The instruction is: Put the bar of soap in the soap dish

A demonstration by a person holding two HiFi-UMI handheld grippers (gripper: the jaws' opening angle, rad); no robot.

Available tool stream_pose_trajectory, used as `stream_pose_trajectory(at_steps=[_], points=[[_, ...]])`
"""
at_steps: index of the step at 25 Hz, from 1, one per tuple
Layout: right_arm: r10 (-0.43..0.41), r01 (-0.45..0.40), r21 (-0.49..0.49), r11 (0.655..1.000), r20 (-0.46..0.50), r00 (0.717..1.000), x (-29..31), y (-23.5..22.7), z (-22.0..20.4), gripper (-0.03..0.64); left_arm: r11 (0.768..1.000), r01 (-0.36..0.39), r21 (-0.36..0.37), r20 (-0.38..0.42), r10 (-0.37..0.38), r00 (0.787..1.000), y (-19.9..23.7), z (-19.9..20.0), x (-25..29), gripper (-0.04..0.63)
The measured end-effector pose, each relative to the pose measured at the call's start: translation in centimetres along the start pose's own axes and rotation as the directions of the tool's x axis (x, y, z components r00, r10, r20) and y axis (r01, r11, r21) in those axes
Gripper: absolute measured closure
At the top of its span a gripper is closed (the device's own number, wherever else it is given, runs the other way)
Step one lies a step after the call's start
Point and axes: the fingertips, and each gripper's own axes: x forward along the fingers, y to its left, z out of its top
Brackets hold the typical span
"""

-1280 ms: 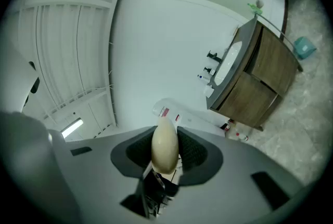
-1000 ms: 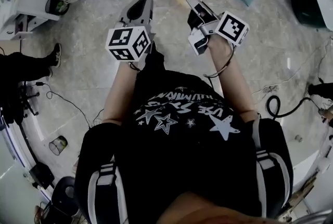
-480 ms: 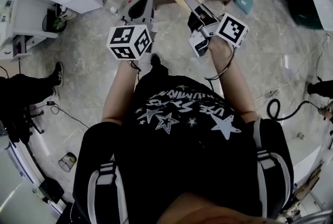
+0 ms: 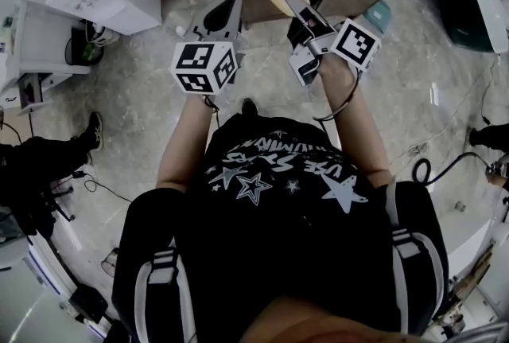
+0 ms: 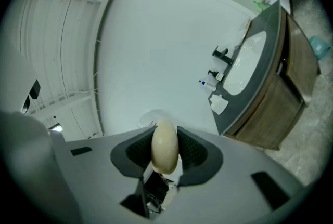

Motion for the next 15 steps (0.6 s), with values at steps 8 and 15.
stream_pose_trajectory(at_steps=[8, 15], points=[[-0.049, 0.048, 0.048, 0.998, 0.026, 0.998, 2.3, -2.4, 0.0, 0.499, 1.000, 0.006, -0.019, -0.018, -0.006, 1.000, 3.8, -0.5, 1.7, 0.584], [-0.052, 0.051, 0.049, 0.997, 0.028, 0.998, 2.9, -2.5, 0.4, 0.499, 0.999, 0.003, -0.032, -0.022, -0.003, 1.000, 4.3, -0.8, 2.1, 0.584]])
